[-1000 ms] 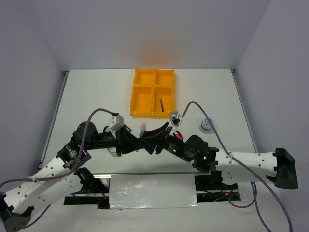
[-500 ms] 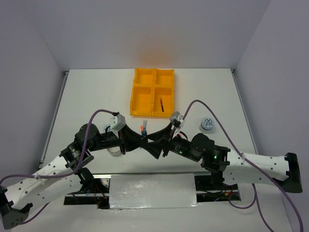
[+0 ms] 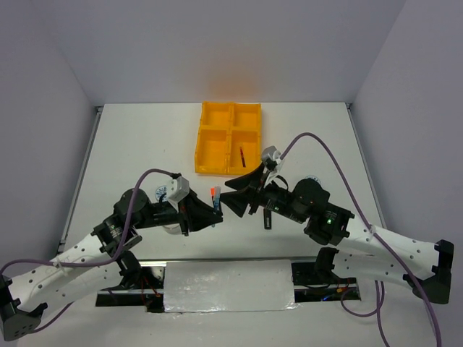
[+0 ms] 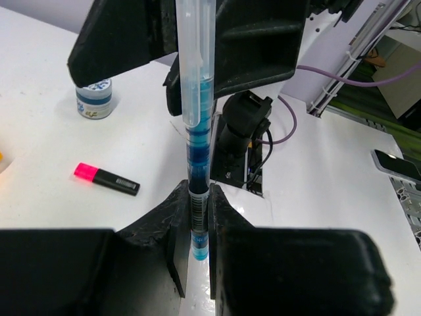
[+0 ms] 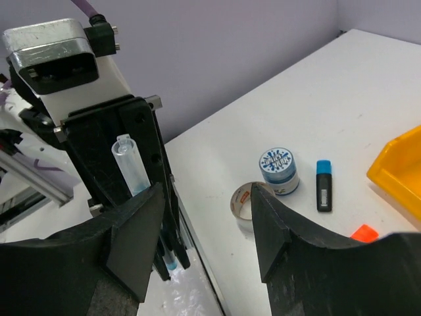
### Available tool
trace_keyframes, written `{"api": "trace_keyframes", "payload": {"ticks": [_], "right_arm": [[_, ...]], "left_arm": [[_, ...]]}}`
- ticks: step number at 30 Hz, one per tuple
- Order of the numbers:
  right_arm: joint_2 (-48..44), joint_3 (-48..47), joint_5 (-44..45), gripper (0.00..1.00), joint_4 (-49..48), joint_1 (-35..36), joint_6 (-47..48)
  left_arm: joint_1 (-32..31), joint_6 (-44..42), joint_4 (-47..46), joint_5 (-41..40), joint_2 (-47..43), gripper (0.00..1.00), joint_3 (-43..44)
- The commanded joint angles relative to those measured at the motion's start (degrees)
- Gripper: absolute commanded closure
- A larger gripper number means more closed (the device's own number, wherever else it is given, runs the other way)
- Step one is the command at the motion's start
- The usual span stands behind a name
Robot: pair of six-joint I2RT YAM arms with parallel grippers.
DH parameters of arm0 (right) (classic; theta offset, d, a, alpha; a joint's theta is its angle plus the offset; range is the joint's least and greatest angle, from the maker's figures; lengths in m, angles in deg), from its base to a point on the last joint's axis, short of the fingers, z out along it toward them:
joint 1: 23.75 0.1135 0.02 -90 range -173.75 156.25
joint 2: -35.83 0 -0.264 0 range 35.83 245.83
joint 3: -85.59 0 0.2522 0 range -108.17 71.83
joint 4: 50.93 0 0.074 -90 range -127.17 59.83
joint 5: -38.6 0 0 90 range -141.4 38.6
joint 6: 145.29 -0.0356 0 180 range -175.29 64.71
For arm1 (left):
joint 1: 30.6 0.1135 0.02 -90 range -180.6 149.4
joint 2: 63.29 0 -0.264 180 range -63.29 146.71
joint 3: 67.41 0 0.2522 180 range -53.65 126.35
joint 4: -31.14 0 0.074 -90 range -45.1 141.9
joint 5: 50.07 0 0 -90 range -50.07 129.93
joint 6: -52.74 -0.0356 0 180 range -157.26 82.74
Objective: Sort the stationery into containers
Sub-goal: Close the pen cap on the pen.
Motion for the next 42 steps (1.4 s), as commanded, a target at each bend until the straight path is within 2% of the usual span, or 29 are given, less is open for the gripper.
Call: {"api": "trace_keyframes", "payload": {"ticks": [1, 5, 7, 9, 16, 20, 23, 27, 31, 42], "right_arm": [[0.7, -4.5, -7.1, 0.37, -1.6, 0.1, 1.2], [0.1, -3.3, -11.0, 0.39, -3.4, 0.1, 0.9], [-0.5, -2.4, -10.2, 0.39, -3.2, 0.2, 0.8], [-1.7, -1.7, -5.0, 0.39, -3.0, 0.2, -0.3], [-8.9, 3.8, 4.5, 0.39, -8.2, 0.1, -1.6], [-11.9, 6.1, -2.2, 0.40, -12.1, 0.0, 0.0], [-8.5, 3.0, -6.0, 0.40, -9.6, 0.2, 0.5], [-3.6, -0.8, -7.8, 0.41, -8.2, 0.1, 0.8], [-0.4, -2.5, -8.6, 0.45, -8.2, 0.2, 1.1], [1.0, -3.1, -9.0, 0.54, -9.0, 0.1, 1.2]], "left_arm": [[-0.3, -0.4, -2.9, -0.4, -0.1, 1.00, -0.7], [-0.3, -0.2, -2.2, -1.5, -0.2, 1.00, -0.4], [-0.3, 0.1, -2.3, -1.4, -0.4, 1.00, -0.3], [-0.3, 0.3, -2.9, -1.0, -0.8, 1.00, -0.3], [-0.3, 0.9, -3.1, -2.0, -2.2, 1.00, -0.9], [-0.3, 1.3, -3.1, -2.5, -3.0, 1.00, -1.2], [-0.2, 1.5, -3.5, -1.2, -1.9, 1.00, -0.8], [-0.3, 1.8, -4.6, -0.4, -1.1, 1.00, -0.9], [-0.3, 1.9, -5.0, 0.0, -1.0, 1.00, -1.3], [-0.3, 1.7, -4.8, 1.0, -0.4, 1.00, -1.7]]}}
